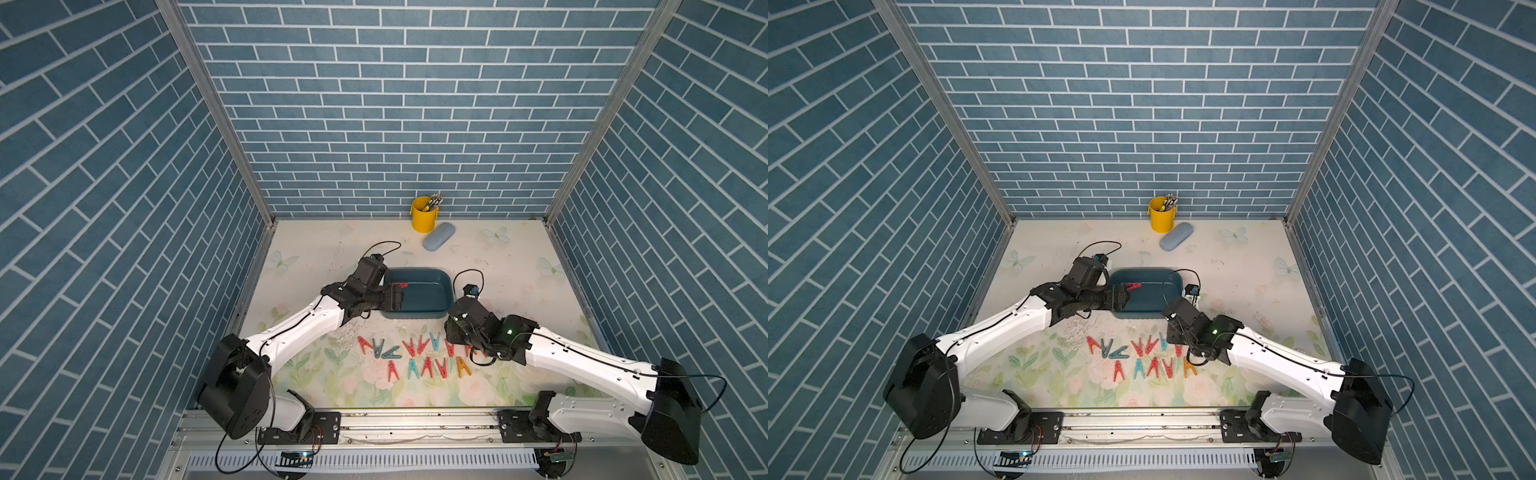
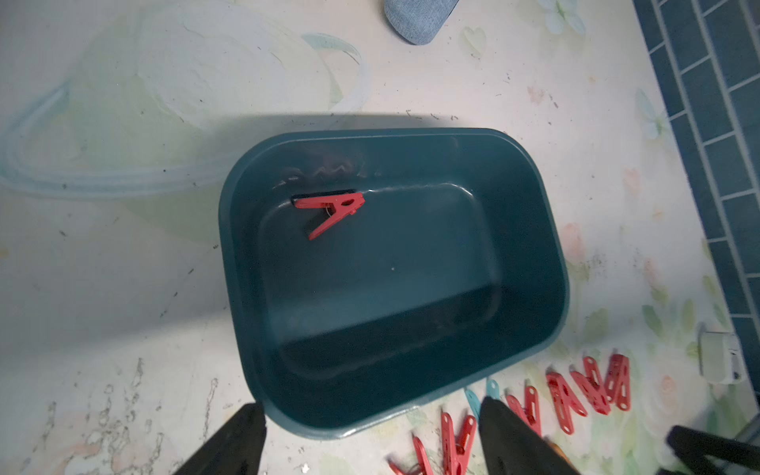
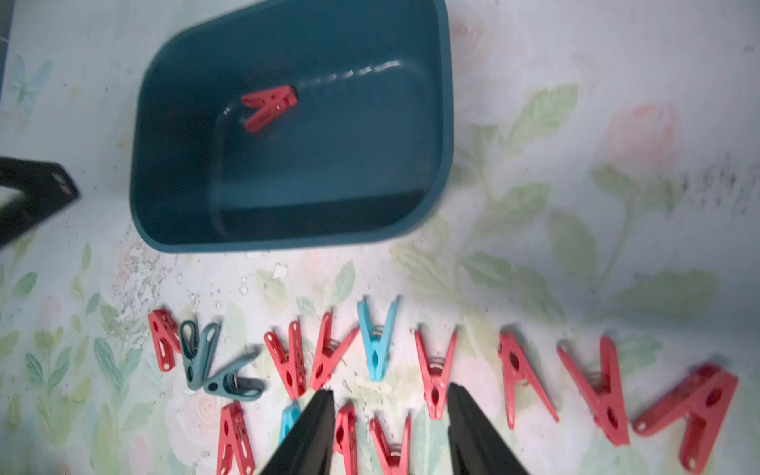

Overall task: Take the clothespins out of the storage box
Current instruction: Place the clothespin at the center of the board, then pick up the clothespin from the storage box.

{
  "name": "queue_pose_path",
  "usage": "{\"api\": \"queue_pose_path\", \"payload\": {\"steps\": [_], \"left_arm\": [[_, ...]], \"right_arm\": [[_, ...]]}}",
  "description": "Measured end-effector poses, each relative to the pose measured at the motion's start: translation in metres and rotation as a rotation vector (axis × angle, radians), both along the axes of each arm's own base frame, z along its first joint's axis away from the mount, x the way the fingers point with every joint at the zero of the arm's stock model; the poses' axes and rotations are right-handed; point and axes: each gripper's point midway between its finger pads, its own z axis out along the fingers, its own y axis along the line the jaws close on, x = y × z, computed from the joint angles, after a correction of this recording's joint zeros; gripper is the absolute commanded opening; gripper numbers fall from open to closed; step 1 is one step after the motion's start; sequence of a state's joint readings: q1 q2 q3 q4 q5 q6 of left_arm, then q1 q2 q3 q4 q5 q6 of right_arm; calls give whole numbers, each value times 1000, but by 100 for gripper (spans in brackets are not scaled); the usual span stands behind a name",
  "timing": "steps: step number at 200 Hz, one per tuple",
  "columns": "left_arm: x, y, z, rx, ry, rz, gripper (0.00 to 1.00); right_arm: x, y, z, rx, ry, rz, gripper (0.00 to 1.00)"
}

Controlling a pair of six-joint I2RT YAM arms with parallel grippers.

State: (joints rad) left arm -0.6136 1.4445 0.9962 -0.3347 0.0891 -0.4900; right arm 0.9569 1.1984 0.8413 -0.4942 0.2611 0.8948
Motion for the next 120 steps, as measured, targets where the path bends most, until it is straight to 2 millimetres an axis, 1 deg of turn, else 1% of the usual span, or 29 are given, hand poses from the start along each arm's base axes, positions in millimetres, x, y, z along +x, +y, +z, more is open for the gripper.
{"api": "queue_pose_path", "payload": {"steps": [8, 12, 25, 31, 37, 48, 54, 57, 65, 70, 85, 109, 120], "left_arm": [[4, -1, -3, 18, 2, -3, 74], [7, -2, -4, 28, -2, -7, 73], [13, -4, -9, 58, -4, -20, 63], [17, -5, -11, 74, -4, -25, 61], [20, -6, -14, 86, -3, -28, 57], [27, -8, -19, 113, -1, -35, 53], [30, -9, -22, 127, -3, -42, 52], [32, -9, -23, 138, -4, -44, 49], [36, -10, -27, 159, -2, -52, 44], [38, -11, -31, 172, 0, -53, 42], [46, -12, -39, 212, 1, -64, 40], [57, -12, -53, 275, 5, -77, 38], [61, -12, -61, 303, 9, -84, 35]], "right_arm": [[9, 3, 5, 3, -16, 8, 55], [14, 5, 8, 7, -25, 14, 58], [28, 12, 16, 19, -51, 35, 66], [34, 15, 19, 23, -62, 43, 70], [39, 18, 22, 31, -69, 48, 74], [48, 23, 25, 37, -85, 69, 82], [53, 25, 26, 41, -91, 77, 85], [55, 26, 27, 45, -91, 80, 87], [60, 28, 27, 47, -95, 89, 89], [63, 30, 27, 52, -95, 92, 90], [71, 31, 25, 56, -93, 100, 94], [78, 30, 20, 60, -81, 106, 94], [80, 29, 19, 65, -75, 104, 94]]}}
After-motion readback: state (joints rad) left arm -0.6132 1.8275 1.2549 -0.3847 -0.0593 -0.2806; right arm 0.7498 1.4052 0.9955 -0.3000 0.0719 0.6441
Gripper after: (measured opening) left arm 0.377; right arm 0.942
